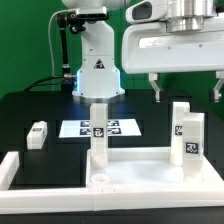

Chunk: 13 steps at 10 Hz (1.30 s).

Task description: Assemble desk

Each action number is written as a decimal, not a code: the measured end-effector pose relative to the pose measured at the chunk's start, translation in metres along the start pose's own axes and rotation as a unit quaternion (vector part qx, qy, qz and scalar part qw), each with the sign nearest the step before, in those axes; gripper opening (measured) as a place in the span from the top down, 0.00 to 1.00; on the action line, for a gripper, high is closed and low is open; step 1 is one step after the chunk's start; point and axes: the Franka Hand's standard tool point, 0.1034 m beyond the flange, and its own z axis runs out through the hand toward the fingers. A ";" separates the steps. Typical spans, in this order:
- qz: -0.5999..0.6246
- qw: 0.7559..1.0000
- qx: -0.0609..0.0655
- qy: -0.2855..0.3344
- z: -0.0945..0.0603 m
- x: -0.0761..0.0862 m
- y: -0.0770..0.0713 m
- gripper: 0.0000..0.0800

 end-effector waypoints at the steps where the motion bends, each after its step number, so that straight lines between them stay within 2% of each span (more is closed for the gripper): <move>1: -0.003 1.000 0.009 0.009 0.003 0.001 -0.003 0.19; 6: -0.009 1.000 0.007 0.007 0.004 0.002 0.001 0.19; 7: -0.018 1.000 0.009 -0.007 0.005 0.001 0.005 0.19; 8: -0.022 0.999 0.007 -0.027 0.005 0.003 0.007 0.19; 9: -0.026 0.999 0.014 -0.029 0.008 0.011 0.006 0.19; 13: -0.007 0.999 0.005 -0.035 0.036 -0.005 -0.001 0.19</move>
Offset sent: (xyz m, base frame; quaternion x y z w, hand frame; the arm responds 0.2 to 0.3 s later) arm 0.0000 0.0000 0.0000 0.0000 0.0000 0.0000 1.0000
